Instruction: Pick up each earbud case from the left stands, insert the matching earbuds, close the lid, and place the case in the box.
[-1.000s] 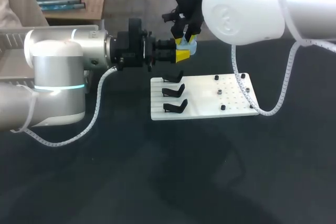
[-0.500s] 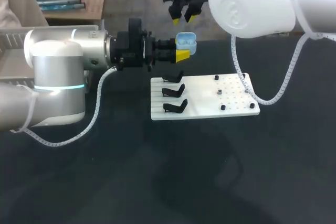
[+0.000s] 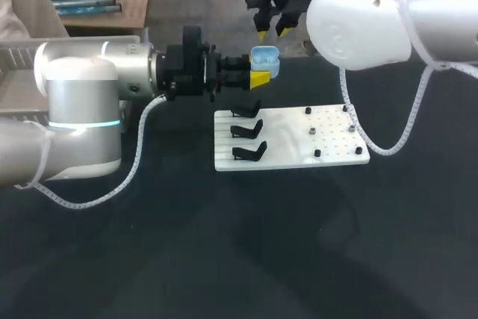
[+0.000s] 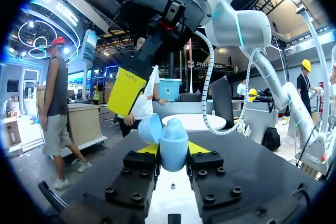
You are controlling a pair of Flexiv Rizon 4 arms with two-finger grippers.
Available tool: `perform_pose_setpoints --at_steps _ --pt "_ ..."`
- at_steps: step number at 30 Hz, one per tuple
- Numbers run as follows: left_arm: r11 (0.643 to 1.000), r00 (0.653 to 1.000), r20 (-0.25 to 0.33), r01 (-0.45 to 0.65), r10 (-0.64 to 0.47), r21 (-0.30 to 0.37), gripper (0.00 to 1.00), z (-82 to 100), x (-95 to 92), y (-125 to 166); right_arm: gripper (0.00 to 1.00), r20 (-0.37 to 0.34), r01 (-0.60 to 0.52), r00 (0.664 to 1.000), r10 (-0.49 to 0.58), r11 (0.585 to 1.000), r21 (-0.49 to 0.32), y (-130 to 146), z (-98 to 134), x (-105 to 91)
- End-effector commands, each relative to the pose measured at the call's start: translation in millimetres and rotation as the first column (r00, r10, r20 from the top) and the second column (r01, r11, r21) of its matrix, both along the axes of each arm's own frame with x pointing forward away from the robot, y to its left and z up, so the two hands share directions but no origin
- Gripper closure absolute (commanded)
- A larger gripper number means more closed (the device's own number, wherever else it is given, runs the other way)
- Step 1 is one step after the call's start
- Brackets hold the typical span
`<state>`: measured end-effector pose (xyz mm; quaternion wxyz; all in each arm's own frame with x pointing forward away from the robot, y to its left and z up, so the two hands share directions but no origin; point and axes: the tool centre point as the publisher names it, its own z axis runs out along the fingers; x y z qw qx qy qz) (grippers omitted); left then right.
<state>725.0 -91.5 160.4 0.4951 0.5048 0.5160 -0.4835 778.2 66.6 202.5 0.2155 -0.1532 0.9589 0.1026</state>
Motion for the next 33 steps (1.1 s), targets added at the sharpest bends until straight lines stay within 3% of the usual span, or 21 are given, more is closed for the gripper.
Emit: perform_pose_setpoints --at_steps 1,16,28,31,32,33 --pt "1.000 1.000 0.001 -0.001 0.001 -0.002 1.00 -0.3 0.1 0 0.65 -0.019 0.000 1.000 0.000 1.000 -0.005 2 -4 3.5" --pt "1.000 1.000 0.001 -0.001 0.001 -0.002 1.00 -0.3 0.1 0 0.65 -0.042 0.019 0.999 -0.020 1.000 -0.007 -2 -7 -27.7" --pt "1.000 1.000 0.001 -0.001 0.001 -0.002 1.00 -0.3 0.1 0 0.62 -0.021 0.049 0.999 -0.049 0.999 0.021 -2 -4 -32.8" --pt "1.000 1.000 0.001 -0.001 0.001 -0.002 1.00 -0.3 0.1 0 0.50 0.017 0.093 0.995 -0.094 0.994 0.064 -9 7 -34.3" --pt "1.000 1.000 0.001 -0.001 0.001 -0.002 1.00 -0.3 0.1 0 0.29 0.032 0.116 0.992 -0.120 0.989 0.093 -13 11 -35.7" --pt "1.000 1.000 0.001 -0.001 0.001 -0.002 1.00 -0.3 0.1 0 0.00 0.036 0.127 0.991 -0.132 0.985 0.116 -16 14 -37.6"
